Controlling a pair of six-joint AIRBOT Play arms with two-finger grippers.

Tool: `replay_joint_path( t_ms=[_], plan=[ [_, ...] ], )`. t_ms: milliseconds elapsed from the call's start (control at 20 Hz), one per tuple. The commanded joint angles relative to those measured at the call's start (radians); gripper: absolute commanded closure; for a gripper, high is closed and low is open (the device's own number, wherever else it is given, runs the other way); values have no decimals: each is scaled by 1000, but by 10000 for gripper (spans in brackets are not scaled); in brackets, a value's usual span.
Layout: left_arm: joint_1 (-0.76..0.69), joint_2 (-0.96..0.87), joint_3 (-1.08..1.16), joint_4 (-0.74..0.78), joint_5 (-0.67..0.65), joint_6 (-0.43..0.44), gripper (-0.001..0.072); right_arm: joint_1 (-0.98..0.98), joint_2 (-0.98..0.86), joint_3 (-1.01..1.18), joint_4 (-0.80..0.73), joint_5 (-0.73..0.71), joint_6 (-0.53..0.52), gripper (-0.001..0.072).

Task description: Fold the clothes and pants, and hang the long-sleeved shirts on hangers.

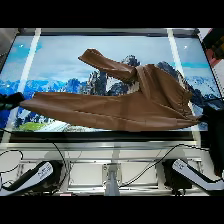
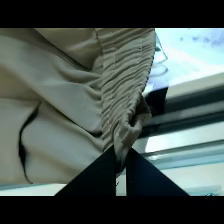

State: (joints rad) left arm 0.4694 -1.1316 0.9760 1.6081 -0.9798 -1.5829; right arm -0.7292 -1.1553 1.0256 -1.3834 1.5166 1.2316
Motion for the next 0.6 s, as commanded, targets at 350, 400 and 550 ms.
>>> replay_joint_path(
  t_ms=[350, 400, 550],
  plan=[
    [0, -175, 0, 172, -273, -6, 660, 1, -98, -75, -60, 32, 9, 423],
    [-1, -175, 0, 172, -271, -6, 515, 1, -98, -75, -60, 14, 9, 244],
    [-1, -175, 1, 172, -271, -6, 5, 1, -98, -75, -55, -118, 8, 197]
  ],
)
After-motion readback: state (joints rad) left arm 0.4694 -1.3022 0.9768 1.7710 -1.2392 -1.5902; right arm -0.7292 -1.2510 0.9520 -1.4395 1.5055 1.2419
